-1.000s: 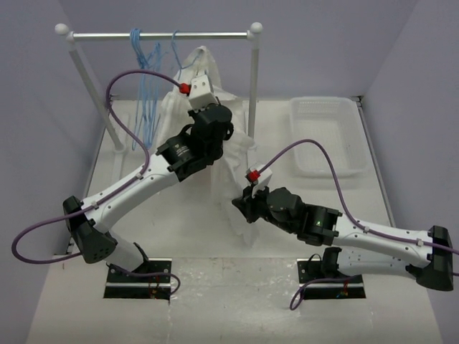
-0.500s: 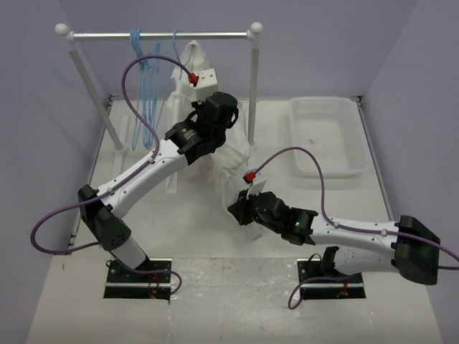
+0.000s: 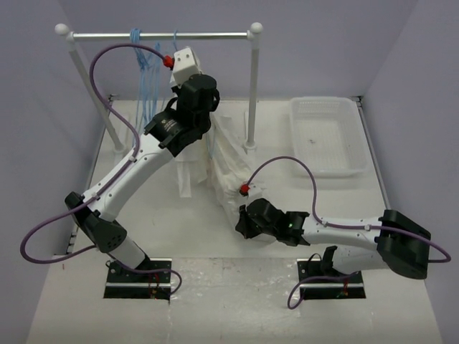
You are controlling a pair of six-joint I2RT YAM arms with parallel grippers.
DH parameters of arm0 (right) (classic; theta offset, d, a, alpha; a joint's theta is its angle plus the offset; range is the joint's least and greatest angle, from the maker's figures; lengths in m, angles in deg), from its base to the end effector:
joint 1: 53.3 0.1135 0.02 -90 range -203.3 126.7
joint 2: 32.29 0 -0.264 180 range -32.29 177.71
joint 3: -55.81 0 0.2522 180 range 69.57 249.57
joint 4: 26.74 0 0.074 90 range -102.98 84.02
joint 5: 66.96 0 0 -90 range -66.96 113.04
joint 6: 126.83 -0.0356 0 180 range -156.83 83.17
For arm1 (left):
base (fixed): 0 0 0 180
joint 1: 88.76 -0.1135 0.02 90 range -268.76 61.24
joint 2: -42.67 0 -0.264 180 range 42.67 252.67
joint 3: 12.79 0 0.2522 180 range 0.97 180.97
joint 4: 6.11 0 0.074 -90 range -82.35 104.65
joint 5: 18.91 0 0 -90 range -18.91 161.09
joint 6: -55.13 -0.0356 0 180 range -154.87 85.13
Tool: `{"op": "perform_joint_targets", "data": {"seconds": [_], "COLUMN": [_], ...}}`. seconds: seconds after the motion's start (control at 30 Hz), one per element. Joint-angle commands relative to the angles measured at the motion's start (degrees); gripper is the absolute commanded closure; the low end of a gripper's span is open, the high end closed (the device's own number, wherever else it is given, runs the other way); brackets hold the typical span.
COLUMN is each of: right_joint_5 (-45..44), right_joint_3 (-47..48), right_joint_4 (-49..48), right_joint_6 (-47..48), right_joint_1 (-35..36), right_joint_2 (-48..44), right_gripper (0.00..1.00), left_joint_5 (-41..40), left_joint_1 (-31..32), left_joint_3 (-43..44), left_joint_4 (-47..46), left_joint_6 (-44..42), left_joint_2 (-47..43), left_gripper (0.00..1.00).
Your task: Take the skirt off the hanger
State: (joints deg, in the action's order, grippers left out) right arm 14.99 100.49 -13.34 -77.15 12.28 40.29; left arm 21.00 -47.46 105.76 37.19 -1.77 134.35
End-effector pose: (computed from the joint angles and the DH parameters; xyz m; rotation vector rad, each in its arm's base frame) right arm 0.1062 0.2219 0.1753 -0.4528 2.3722 0.7695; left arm 0.2777 -0.2076 0.4640 -0.4589 1.6941 -0.1323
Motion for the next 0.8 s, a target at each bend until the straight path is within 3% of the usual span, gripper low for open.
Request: {"op": "perform_joint_targets", "data": {"seconds": [0.0,0.1,0.27,0.3,0.33,0.37,0.4,0.77], "right_joint_5": [3.2,-0.2,-5.6,-5.0,-5.1,-5.5,-5.7,-9.4], "right_joint_3": [1.5,5.4,12.0,14.0,14.8,15.4,15.7,13.5], "right_joint_4": [11.7,14.8,18.5,19.6,20.5,21.2,22.0,24.7], "right_joint_6": [1.5,3.6,4.6,4.7,4.5,4.2,4.2,6.8], "right_joint_1": [1.4,1.3,0.6,0.3,-0.1,0.0,0.0,-2.2], "right_joint_2": [-1.6,-4.7,-9.6,-10.1,-10.6,-11.8,-12.6,-21.2], "right_gripper": [1.0,1.0,1.0,0.93,0.78,0.22,0.01,0.01], "left_joint_5": [-0.4,8.9,17.0,19.0,21.7,23.0,23.8,35.1], "left_joint_1": [-2.1,-2.1,-2.1,-2.1,-2.0,-2.1,-2.1,0.3], "left_joint_3": [2.4,0.3,-7.0,-10.6,-12.2,-13.5,-14.5,-14.0], "left_joint_4": [-13.9,-10.9,-6.5,-6.2,-6.1,-5.9,-4.3,0.3], "left_joint_6": [-2.0,-3.3,-2.5,-2.2,-1.9,-2.2,-1.9,-8.3], "left_joint_2": [-4.7,-7.4,-12.9,-13.9,-15.6,-16.3,-16.6,-20.5], "left_gripper": [1.0,1.0,1.0,1.0,1.0,1.0,1.0,1.0]}}
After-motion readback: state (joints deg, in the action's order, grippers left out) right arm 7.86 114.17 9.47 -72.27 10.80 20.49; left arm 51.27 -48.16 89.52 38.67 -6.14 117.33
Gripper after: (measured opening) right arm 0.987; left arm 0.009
